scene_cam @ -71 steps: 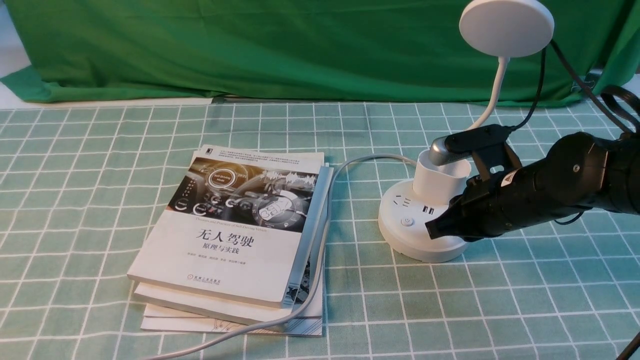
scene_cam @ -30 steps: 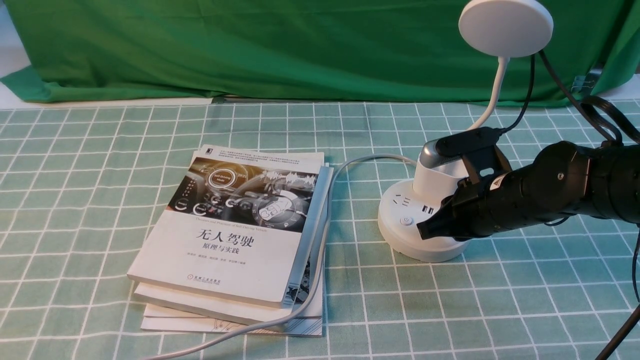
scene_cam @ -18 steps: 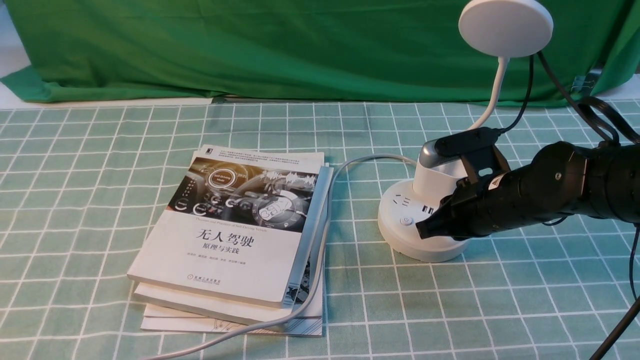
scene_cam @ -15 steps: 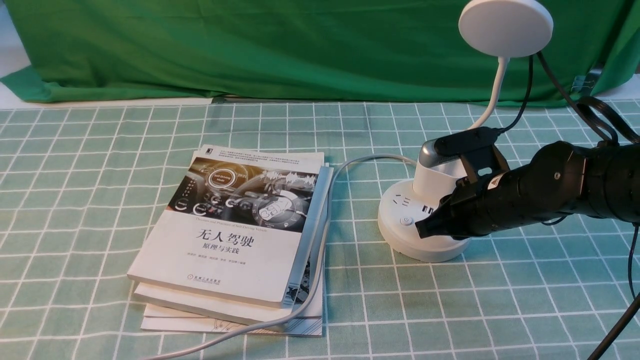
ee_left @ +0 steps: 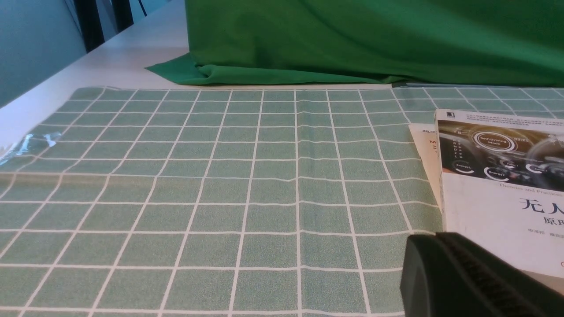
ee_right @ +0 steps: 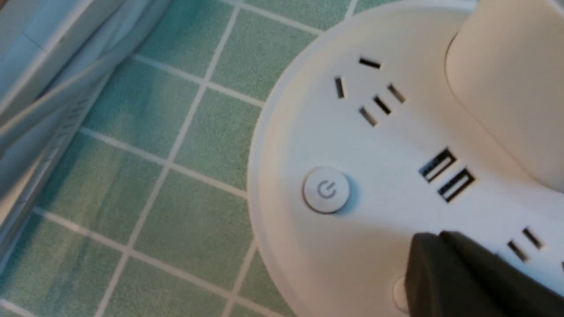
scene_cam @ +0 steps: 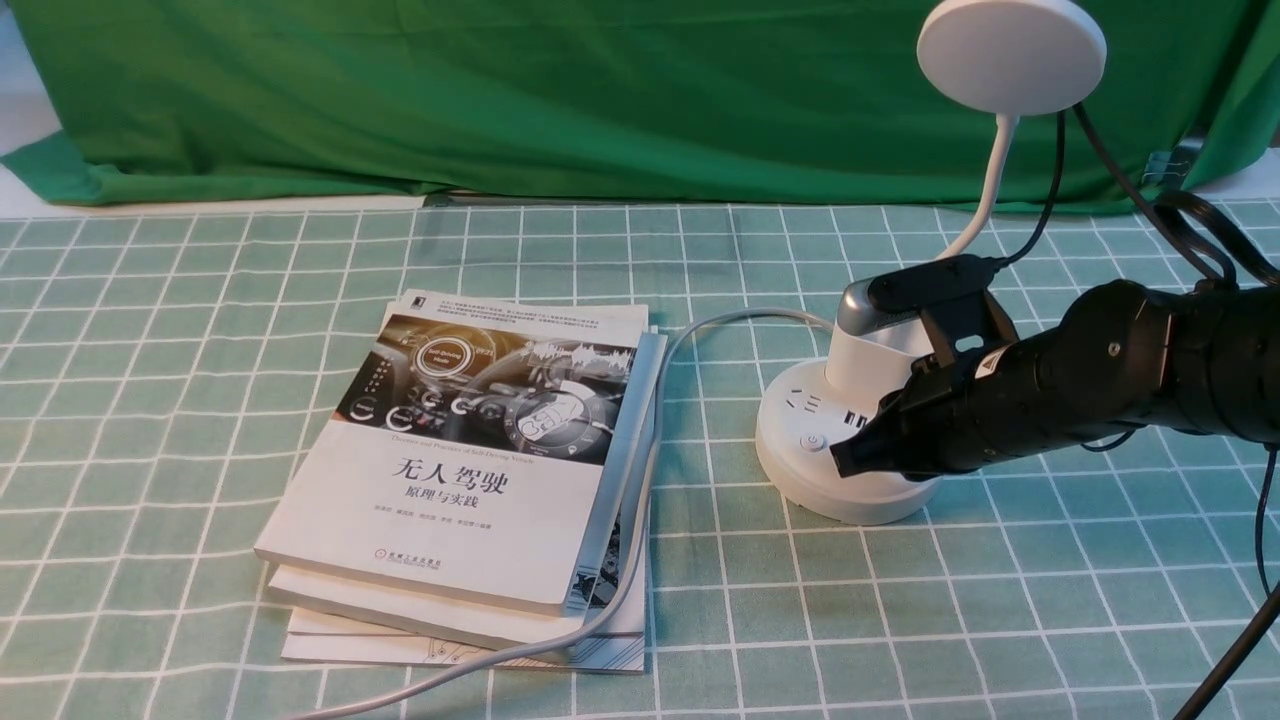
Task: Turn on the table lamp.
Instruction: 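Press the button on the base of the white desk lamp with the right gripper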
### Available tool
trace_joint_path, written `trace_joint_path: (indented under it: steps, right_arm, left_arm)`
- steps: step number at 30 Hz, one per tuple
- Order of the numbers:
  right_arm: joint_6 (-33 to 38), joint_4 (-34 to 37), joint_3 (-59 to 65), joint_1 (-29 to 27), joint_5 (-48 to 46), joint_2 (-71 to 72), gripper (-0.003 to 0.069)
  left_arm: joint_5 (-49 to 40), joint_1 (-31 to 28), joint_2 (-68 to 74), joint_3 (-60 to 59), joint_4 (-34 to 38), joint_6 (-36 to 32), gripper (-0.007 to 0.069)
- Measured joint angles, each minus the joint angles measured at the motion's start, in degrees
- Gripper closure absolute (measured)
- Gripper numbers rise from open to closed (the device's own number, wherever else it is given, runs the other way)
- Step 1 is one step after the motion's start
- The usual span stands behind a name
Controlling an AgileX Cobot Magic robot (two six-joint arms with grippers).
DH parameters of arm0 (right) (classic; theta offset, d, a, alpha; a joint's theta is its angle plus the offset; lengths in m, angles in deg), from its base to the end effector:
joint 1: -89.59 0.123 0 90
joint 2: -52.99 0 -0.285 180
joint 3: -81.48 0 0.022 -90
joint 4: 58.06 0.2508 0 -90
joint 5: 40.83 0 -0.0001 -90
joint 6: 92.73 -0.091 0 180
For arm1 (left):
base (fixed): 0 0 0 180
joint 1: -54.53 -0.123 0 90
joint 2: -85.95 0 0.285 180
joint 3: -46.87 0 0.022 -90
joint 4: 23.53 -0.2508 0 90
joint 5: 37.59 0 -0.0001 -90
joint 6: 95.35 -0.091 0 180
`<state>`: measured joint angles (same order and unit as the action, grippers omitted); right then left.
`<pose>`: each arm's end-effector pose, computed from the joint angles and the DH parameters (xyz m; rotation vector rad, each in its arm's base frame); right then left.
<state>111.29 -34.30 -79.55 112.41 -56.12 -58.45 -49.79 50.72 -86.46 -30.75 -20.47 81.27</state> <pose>0.3298 0.1493 0.1688 -0.5663 2.4736 0.2866 0.0558 0.0027 0.1917 -0.0423 1.6995 0.0451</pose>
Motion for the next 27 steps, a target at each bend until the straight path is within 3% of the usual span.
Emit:
trace_joint_path:
  steps: [27]
  right_arm:
    - [0.18,-2.0,-0.49,0.0,-3.41,-0.19,0.0625]
  left_arm:
    - [0.0,0.0,0.0,0.0,0.0,0.0,0.0603]
